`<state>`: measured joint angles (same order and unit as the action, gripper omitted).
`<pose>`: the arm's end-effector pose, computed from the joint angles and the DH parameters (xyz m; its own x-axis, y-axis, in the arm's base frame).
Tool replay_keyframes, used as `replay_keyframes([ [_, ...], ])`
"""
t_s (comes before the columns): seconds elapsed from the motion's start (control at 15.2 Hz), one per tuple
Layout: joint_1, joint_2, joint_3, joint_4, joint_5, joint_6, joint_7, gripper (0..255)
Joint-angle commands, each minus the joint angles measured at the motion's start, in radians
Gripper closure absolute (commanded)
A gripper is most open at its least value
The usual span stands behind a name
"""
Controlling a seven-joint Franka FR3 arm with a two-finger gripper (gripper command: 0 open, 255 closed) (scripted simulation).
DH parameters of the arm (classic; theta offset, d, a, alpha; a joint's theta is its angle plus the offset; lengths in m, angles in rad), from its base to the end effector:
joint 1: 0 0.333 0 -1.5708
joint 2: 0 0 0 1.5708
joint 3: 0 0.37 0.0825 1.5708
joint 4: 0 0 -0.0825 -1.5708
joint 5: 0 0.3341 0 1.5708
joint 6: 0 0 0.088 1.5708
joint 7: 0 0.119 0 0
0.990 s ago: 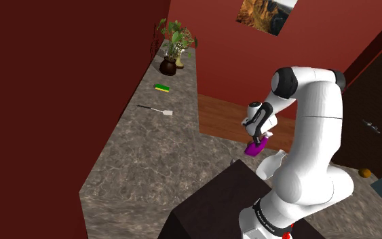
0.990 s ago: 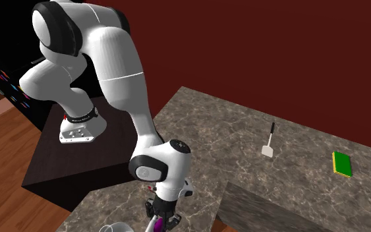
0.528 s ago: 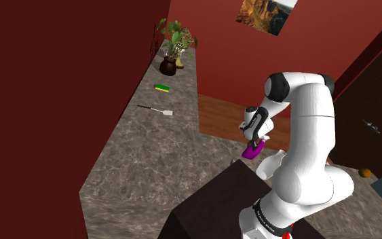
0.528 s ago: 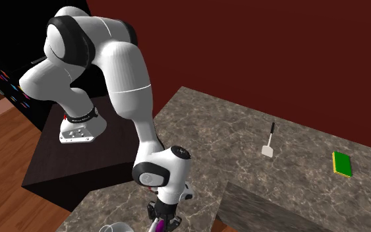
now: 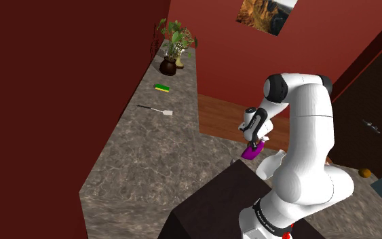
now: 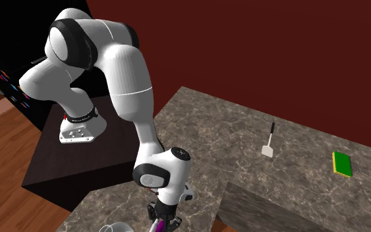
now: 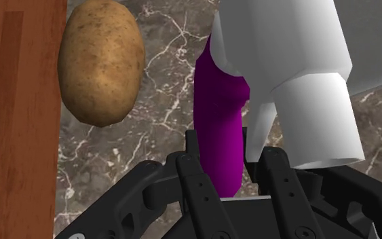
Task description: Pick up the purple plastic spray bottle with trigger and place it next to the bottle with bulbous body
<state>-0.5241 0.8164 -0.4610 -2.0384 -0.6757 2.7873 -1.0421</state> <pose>0.3535 -0.4650 0.1361 0.5687 0.6336 -0.5245 0.7429 -0.6694 -0.0031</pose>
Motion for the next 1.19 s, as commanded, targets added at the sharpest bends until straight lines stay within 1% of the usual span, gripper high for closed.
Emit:
replay_keyframes([
  [0.0,0.000,0.000,0.000,0.000,0.000,0.000,0.000,0],
  [0.33,0.000,0.000,0.000,0.000,0.000,0.000,0.000,0],
  [0.59,0.050,-0.127,0.002,-0.065,0.005,-0.079,-0.010,0],
  [1.12,0.050,-0.127,0.002,-0.065,0.005,-0.079,-0.010,0],
])
